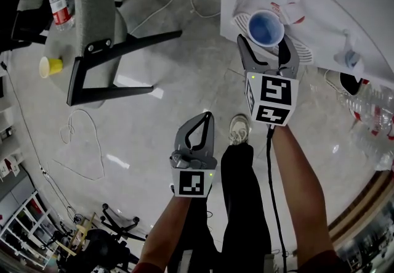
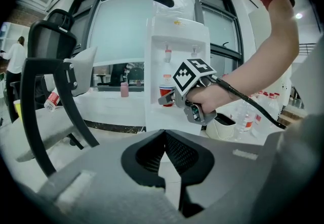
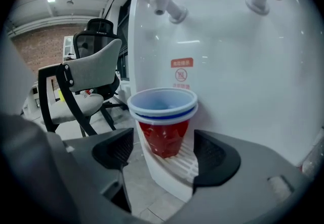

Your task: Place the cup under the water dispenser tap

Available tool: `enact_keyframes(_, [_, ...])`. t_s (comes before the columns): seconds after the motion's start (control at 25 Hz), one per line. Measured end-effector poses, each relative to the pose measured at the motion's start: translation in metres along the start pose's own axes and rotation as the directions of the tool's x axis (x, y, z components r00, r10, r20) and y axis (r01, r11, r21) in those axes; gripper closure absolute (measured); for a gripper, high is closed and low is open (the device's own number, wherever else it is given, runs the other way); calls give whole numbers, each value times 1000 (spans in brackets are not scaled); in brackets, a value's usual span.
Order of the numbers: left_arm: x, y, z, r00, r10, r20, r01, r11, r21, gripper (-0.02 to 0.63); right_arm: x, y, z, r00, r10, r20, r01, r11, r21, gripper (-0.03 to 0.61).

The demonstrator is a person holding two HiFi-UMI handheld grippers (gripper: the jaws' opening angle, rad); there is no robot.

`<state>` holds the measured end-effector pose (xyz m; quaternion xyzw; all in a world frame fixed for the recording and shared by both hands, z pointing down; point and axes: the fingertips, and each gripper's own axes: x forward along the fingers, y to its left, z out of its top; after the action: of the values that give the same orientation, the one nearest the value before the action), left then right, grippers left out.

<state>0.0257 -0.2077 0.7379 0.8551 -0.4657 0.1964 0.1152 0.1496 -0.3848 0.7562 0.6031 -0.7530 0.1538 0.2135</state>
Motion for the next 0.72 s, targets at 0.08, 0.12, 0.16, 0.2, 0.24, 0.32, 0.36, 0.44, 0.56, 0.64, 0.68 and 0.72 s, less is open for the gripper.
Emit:
enact_keyframes(0.08, [-3,0,1,1000,0,-2,0,1000,-4,611,-5,0,-3,1000,-9,-5,9,1000,-3,207])
enact_keyframes(0.12, [-5,0,1,1000,0,-4,0,1000,-5,611,-8,1,-6,1000,-11,-11,11,1000,-3,207])
enact_keyframes(0.16, [-7,0,2,1000,-1,-5,1,1000,-5,611,-11,3,-9,1000,-12,-19,12,1000,0,206])
enact_keyframes(0.2, [-9,0,3,1000,-2,-6,2,1000,-4,611,-15,4,-13,1000,-13,-27,13,1000,5,206])
enact_keyframes(0.24, [-12,0,4,1000,-3,-3,3,1000,0,611,-19,5,-18,999,-15,-35,15,1000,11,206])
enact_keyframes(0.32, [-18,0,8,1000,-2,9,2,1000,3,611,-30,9,-29,998,-16,-54,17,1000,21,206])
enact_keyframes(0.36, [-22,0,9,1000,1,14,-1,1000,-4,611,-37,12,-35,998,-15,-66,17,1000,26,206])
enact_keyframes(0.44, [-29,1,11,1000,7,19,-6,1000,-28,611,-52,19,-48,996,-12,-92,16,999,36,206])
enact_keyframes(0.56, [-45,2,16,1000,18,24,-16,998,-64,611,-81,33,-65,991,-1,-131,8,999,52,206])
enact_keyframes(0.64, [-57,2,21,999,21,28,-19,997,-71,611,-104,43,-73,988,11,-156,-2,998,59,206])
enact_keyframes(0.68, [-63,2,26,999,20,36,-18,998,-66,611,-116,48,-76,986,17,-166,-7,998,59,206])
enact_keyframes(0.72, [-69,2,31,999,18,46,-15,998,-59,611,-127,52,-78,984,20,-175,-10,998,58,206])
